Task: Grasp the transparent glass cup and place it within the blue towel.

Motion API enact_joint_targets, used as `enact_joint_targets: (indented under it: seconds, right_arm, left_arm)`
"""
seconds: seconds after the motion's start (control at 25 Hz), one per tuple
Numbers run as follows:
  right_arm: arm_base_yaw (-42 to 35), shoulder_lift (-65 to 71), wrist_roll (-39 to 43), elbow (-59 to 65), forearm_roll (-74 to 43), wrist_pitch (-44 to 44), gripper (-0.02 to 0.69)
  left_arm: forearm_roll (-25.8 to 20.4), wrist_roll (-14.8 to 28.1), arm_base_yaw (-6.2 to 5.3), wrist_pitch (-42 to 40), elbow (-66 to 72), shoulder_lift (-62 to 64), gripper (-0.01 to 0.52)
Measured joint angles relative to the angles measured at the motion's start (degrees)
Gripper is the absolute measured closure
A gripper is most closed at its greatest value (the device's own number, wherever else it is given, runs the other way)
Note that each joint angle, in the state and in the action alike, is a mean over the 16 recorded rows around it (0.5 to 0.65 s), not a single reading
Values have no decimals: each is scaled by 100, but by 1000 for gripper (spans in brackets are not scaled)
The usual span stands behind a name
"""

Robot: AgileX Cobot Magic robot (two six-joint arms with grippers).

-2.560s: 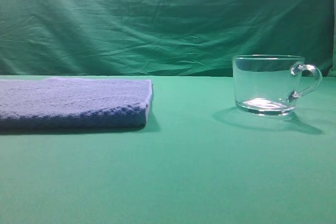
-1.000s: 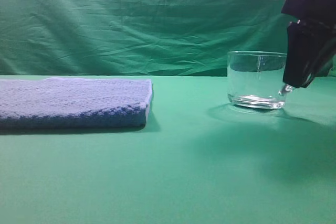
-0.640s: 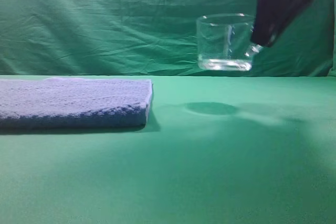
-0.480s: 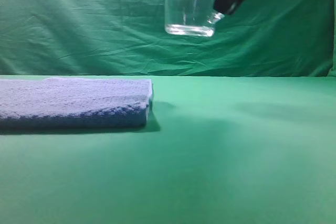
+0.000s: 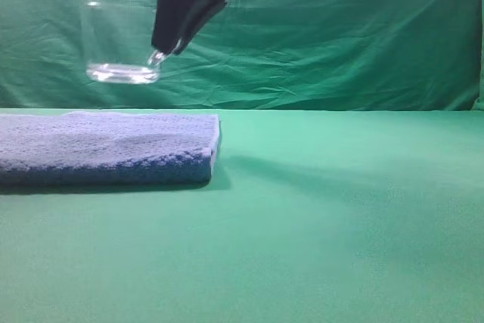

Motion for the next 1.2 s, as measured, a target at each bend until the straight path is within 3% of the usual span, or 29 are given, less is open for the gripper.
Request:
enact_joint_targets:
  seconds: [0.36,0.52,0.68,1.04,1.2]
  right_arm:
    - [32,281,236,-408,-46,113,331]
    - [35,5,625,-422,-185,537,304]
    - [9,-369,1224,-432,-382,1092,368]
    - [-108,-1354,2440,-441,-600,1986,627]
    - [-154,-1755,2501,-305,-358,2107,662]
  left_arm:
    - [0,0,0,0,0,0,514]
    - [0,0,0,0,0,0,514]
    - [0,0,0,0,0,0,514]
    - [0,0,0,0,0,0,514]
    - [0,0,0,0,0,0,514]
